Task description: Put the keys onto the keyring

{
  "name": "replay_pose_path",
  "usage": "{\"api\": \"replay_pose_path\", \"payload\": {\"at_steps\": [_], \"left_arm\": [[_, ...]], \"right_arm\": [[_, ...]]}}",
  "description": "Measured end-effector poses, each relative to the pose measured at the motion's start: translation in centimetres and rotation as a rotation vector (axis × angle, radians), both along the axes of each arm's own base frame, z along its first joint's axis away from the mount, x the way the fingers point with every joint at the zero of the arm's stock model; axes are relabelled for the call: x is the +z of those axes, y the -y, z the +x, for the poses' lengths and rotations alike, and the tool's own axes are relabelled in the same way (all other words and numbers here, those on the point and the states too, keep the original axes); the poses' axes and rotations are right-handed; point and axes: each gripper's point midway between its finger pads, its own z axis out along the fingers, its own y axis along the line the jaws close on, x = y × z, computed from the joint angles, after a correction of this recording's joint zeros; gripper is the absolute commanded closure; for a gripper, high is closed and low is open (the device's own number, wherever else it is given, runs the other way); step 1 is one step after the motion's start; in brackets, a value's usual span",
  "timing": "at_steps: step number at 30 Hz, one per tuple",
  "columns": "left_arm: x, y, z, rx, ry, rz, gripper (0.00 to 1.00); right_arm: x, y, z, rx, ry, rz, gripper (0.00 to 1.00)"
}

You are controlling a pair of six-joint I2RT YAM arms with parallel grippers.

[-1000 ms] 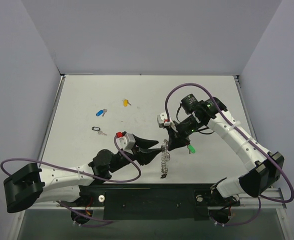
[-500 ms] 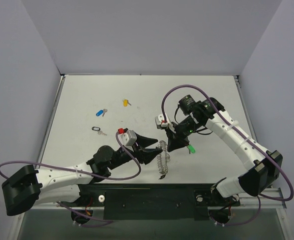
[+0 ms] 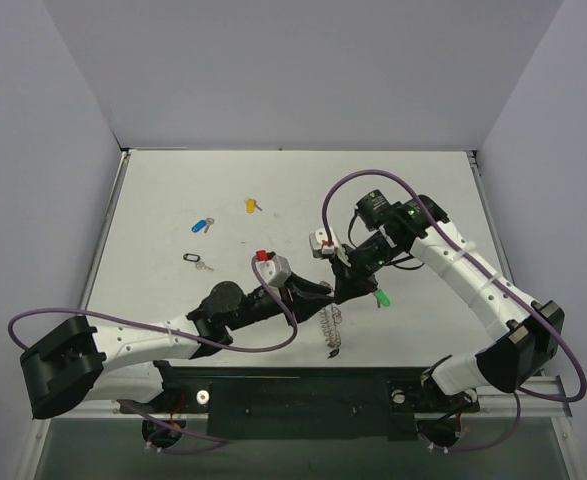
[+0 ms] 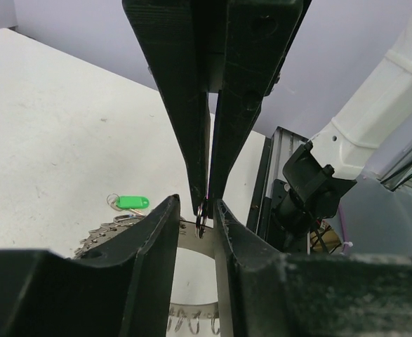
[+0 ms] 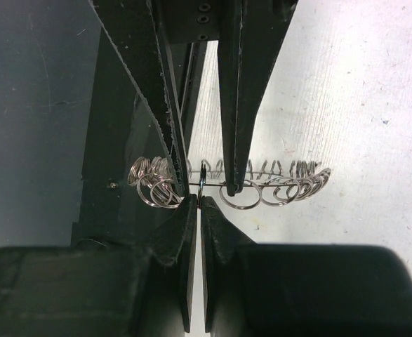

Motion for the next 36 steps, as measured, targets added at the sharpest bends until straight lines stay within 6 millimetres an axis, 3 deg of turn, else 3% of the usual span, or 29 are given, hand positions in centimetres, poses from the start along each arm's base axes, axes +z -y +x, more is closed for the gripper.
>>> {"api": "replay_pose_path", "payload": {"at_steps": [7,14,18,29,36], "left_arm": [[-0.12,0.05,-0.18,-0.018,-0.006,0.003,0.78],[-0.17,0.27,-0.37,-0.040,-0.005,0.008,0.83],[-0.24,0.43,-0.43,-0.051,-0.005,0.016,1.00],[-0.44,0.65,-0.41,-0.062,-0.010,0.042,0.99],[-0.46,0.55,-0.24,-0.050,-0.013,0.048,0.86]], "right_arm": [[0.00,0.00,0.00,0.000,0.000,0.000,1.00],[0.00,0.00,0.00,0.000,0.000,0.000,1.00],[-0.07,0.09,0.08,-0.002,0.004,-0.007,1.00],[-0.23,0.26,0.23,-0.006,0.013,-0.020,1.00],[-0.25,0.26,0.26,-0.005,0.014,-0.020,1.00]]}}
